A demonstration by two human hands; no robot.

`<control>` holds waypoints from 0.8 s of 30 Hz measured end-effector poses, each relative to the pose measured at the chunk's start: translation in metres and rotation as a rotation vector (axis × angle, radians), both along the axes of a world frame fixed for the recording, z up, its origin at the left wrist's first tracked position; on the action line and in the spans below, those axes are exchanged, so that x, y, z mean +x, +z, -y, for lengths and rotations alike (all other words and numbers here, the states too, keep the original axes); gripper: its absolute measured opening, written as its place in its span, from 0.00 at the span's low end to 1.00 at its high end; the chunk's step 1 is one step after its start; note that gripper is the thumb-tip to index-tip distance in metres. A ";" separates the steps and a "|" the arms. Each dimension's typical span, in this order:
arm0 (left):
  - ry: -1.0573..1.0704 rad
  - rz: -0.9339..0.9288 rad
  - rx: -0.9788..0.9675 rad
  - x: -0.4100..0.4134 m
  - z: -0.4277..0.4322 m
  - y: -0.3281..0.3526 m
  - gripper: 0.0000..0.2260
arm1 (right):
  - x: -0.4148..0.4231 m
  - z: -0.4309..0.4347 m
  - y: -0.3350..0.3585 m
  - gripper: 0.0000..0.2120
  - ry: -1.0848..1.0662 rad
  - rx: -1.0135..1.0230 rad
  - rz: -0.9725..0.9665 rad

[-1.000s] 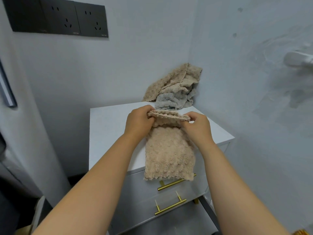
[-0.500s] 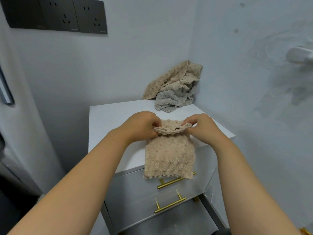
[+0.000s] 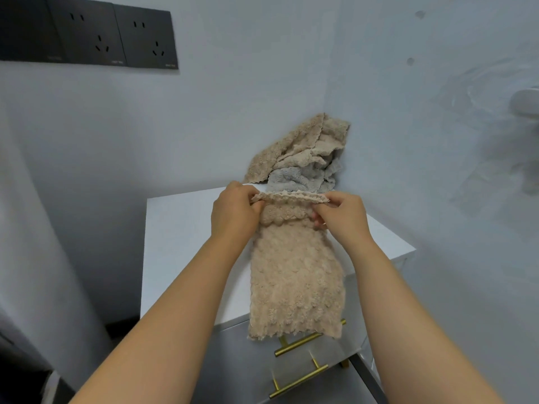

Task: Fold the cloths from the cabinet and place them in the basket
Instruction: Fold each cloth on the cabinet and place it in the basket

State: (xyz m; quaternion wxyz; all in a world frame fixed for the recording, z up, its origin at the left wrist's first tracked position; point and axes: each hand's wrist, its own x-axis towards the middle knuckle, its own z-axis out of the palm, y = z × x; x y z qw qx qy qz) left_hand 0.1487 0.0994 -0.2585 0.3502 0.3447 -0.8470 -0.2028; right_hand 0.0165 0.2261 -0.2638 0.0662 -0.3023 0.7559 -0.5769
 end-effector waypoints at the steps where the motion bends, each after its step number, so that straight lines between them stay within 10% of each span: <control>1: 0.000 -0.054 0.023 -0.002 0.001 -0.003 0.07 | -0.001 0.001 -0.003 0.08 0.005 -0.002 -0.006; 19: -0.435 0.431 -0.038 0.020 0.020 -0.006 0.12 | -0.004 -0.032 -0.011 0.08 0.199 0.463 -0.309; 24: -0.393 0.344 0.088 0.013 0.017 -0.008 0.18 | -0.005 -0.029 -0.009 0.28 0.162 0.430 -0.207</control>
